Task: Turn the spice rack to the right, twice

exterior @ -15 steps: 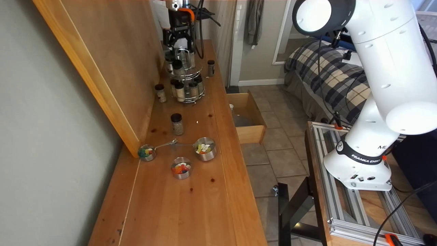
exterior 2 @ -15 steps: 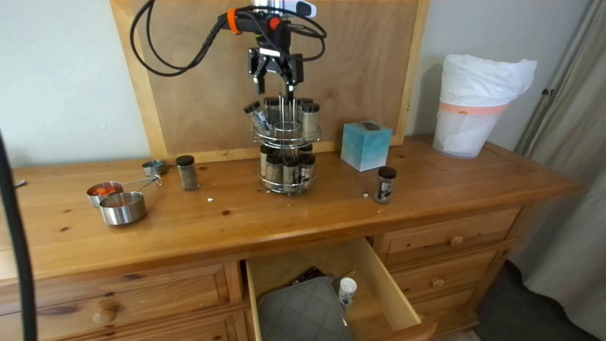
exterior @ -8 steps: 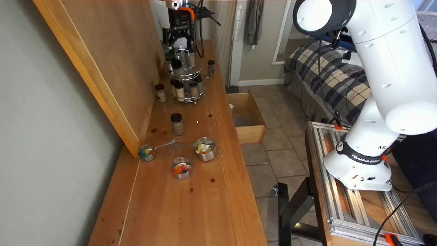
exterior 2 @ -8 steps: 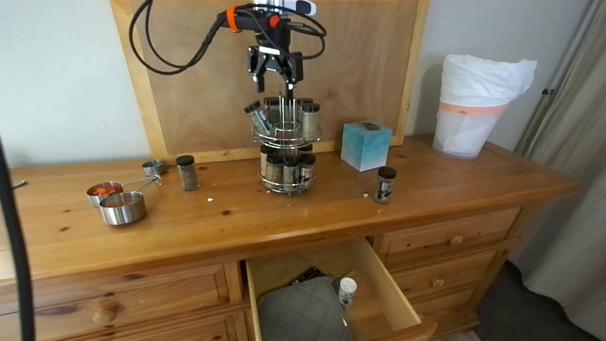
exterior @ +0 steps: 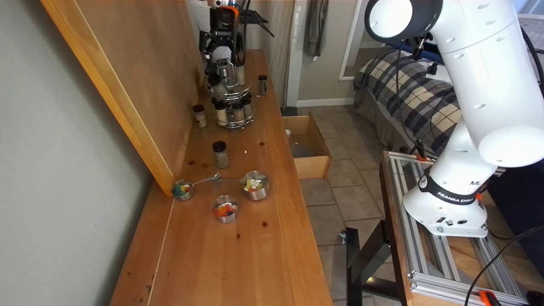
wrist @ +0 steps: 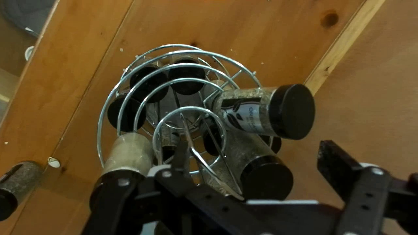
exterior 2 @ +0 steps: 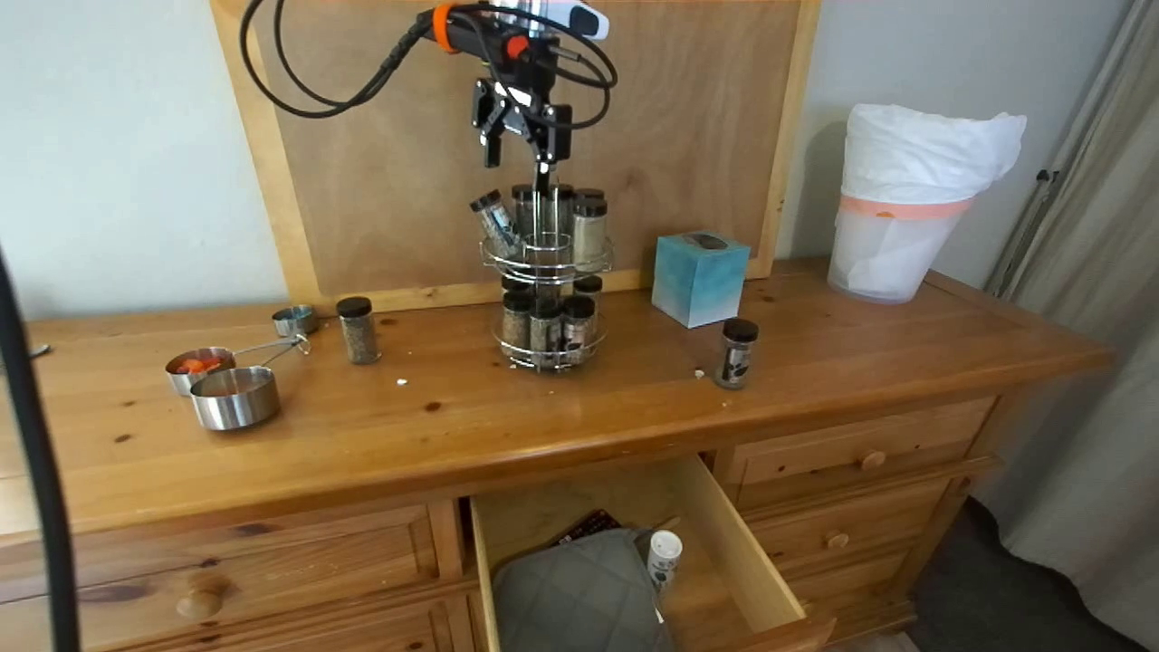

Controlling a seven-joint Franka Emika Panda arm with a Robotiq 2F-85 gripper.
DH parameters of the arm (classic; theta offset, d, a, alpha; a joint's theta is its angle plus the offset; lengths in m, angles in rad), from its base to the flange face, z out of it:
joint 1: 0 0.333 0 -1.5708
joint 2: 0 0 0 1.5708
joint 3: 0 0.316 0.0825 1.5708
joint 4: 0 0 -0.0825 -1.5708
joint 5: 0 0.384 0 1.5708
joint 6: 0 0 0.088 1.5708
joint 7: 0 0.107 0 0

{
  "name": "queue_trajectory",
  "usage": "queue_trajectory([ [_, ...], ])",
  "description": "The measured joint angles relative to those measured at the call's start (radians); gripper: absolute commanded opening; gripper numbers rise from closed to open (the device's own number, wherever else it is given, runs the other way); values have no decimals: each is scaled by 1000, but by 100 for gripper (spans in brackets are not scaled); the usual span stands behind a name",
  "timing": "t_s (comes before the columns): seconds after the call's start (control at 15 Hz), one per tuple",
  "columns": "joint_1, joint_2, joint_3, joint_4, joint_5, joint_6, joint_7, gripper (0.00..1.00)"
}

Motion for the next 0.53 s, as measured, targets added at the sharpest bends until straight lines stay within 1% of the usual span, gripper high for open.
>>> queue_trajectory([
  [0.2,-6,0,4,0,40,12,14,100],
  [0.53,0,-4,4,0,44,22,34,100],
])
